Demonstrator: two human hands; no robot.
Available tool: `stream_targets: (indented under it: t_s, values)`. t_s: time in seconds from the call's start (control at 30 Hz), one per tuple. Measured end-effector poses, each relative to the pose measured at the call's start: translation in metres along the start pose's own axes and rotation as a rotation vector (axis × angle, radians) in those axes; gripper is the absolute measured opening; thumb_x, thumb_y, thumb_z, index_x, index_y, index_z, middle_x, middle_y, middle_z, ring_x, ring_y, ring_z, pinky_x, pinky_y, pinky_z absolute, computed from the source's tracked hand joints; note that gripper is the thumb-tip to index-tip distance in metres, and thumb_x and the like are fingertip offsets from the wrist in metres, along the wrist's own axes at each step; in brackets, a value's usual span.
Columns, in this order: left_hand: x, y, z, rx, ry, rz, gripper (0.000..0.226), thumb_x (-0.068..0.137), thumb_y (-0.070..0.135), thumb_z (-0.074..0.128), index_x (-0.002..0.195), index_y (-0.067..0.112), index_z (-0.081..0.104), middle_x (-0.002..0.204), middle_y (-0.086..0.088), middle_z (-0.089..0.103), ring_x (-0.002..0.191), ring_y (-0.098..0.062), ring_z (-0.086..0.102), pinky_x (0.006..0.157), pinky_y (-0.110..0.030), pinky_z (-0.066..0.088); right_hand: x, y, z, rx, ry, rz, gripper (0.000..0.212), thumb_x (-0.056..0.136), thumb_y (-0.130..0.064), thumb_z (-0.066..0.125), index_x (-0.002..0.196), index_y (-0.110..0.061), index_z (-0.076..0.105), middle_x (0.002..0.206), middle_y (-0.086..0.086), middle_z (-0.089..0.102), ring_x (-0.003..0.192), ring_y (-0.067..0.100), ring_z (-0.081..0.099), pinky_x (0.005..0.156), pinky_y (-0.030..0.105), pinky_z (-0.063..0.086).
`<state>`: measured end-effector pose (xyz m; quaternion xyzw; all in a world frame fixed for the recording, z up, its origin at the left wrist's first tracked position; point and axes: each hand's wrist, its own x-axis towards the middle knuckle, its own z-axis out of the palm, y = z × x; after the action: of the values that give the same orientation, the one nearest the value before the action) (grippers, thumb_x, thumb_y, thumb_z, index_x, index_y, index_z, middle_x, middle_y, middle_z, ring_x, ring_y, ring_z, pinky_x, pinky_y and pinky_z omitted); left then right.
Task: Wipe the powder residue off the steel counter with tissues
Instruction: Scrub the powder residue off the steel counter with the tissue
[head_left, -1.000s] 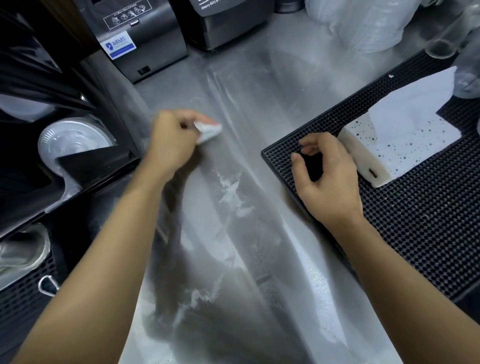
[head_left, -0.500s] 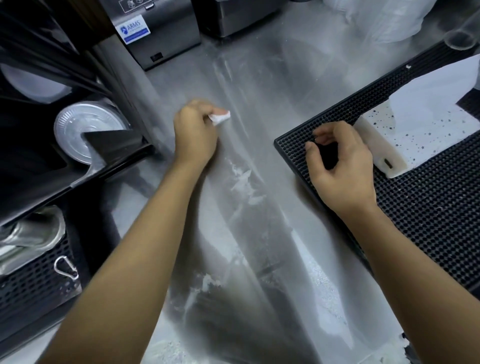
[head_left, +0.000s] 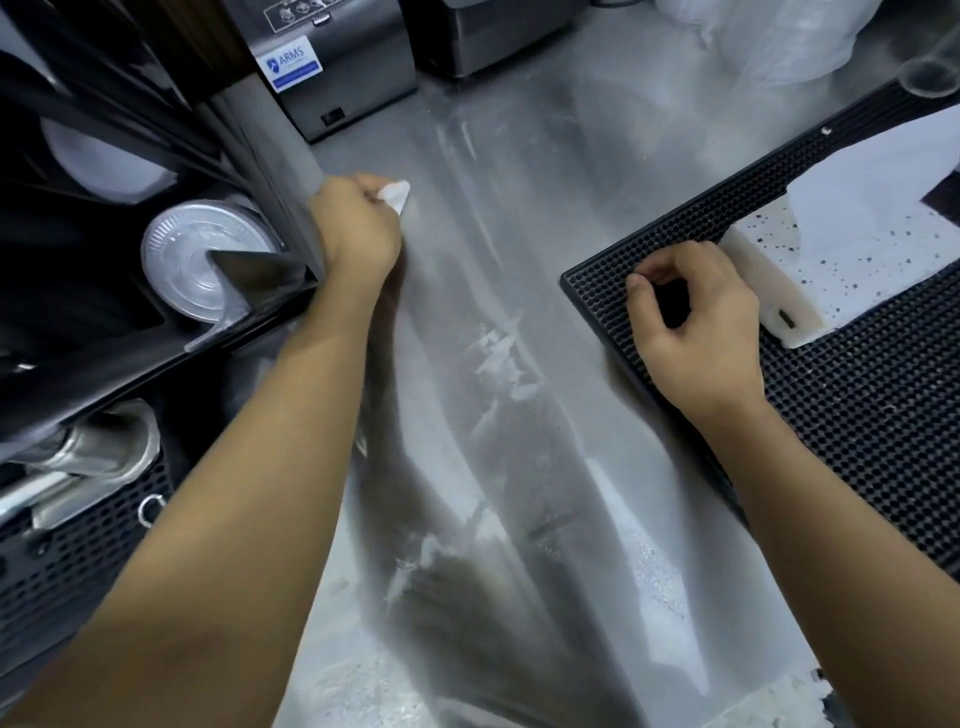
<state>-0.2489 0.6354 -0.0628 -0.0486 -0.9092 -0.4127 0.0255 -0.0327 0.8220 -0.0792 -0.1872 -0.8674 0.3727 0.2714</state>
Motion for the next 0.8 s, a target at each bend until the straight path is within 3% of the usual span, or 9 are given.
stream_targets:
  t_s: [0.07, 0.17, 0.33, 0.47, 0.57, 0.7, 0.8]
  values:
    - [-0.016, -0.005, 0.005, 0.070, 0.020, 0.109, 0.018, 0.088, 0.010, 0.063, 0.102, 0.008, 0.074, 0.105, -0.010, 0.071, 0.095, -0.012, 0.063, 0.072, 0.008, 0.029, 0.000, 0.001, 0.000, -0.012, 0.003, -0.009, 0.016, 0.091, -0.022, 0.055, 0.091, -0.008, 0.063, 0.088, 0.002, 0.060, 0.085, 0.011, 0.051, 0.080, 0.033, 0.045]
    - [-0.061, -0.013, 0.010, 0.130, 0.022, 0.241, 0.027, 0.084, 0.000, 0.053, 0.095, 0.012, 0.076, 0.093, -0.007, 0.065, 0.088, -0.020, 0.061, 0.077, -0.003, 0.034, 0.001, 0.002, 0.001, -0.024, -0.010, -0.014, 0.016, 0.091, -0.021, 0.056, 0.090, -0.007, 0.063, 0.087, 0.002, 0.059, 0.083, 0.006, 0.047, 0.075, 0.020, 0.038]
    - [-0.161, -0.007, -0.003, 0.086, -0.148, 0.452, 0.040, 0.080, -0.011, 0.048, 0.103, 0.010, 0.074, 0.092, 0.001, 0.057, 0.088, -0.017, 0.053, 0.082, -0.009, 0.038, 0.000, 0.002, 0.001, -0.027, 0.001, -0.015, 0.015, 0.091, -0.021, 0.056, 0.088, -0.008, 0.063, 0.086, -0.001, 0.055, 0.083, 0.010, 0.048, 0.076, 0.030, 0.042]
    - [-0.158, 0.003, -0.023, 0.019, -0.331, 0.330, 0.037, 0.079, -0.012, 0.053, 0.096, 0.012, 0.076, 0.090, -0.001, 0.064, 0.083, -0.010, 0.060, 0.076, -0.007, 0.040, 0.000, 0.001, 0.001, -0.023, 0.006, -0.024, 0.016, 0.092, -0.019, 0.056, 0.088, -0.005, 0.063, 0.086, 0.003, 0.056, 0.082, 0.009, 0.047, 0.073, 0.021, 0.036]
    - [-0.107, 0.013, -0.036, 0.280, -0.147, 0.348, 0.032, 0.084, 0.010, 0.048, 0.103, 0.013, 0.074, 0.104, -0.012, 0.067, 0.097, -0.029, 0.061, 0.086, -0.026, 0.045, 0.000, 0.001, 0.000, -0.022, 0.000, -0.019, 0.017, 0.092, -0.019, 0.055, 0.089, -0.004, 0.063, 0.087, 0.005, 0.056, 0.083, 0.010, 0.047, 0.073, 0.020, 0.035]
    - [-0.048, 0.018, -0.025, 0.672, -0.035, 0.257, 0.024, 0.091, 0.008, 0.049, 0.107, 0.002, 0.066, 0.111, -0.019, 0.057, 0.101, -0.039, 0.057, 0.084, -0.043, 0.046, -0.001, -0.001, -0.001, -0.042, -0.002, -0.017, 0.018, 0.092, -0.019, 0.056, 0.089, -0.003, 0.063, 0.090, 0.012, 0.060, 0.084, 0.012, 0.047, 0.074, 0.018, 0.033]
    - [-0.041, 0.006, -0.012, 0.694, -0.070, 0.192, 0.027, 0.090, 0.004, 0.043, 0.107, 0.000, 0.064, 0.109, -0.020, 0.057, 0.102, -0.038, 0.055, 0.080, -0.039, 0.043, -0.001, -0.001, -0.001, -0.046, -0.011, 0.008, 0.018, 0.093, -0.020, 0.055, 0.090, -0.004, 0.063, 0.093, 0.012, 0.061, 0.085, 0.009, 0.047, 0.071, 0.011, 0.033]
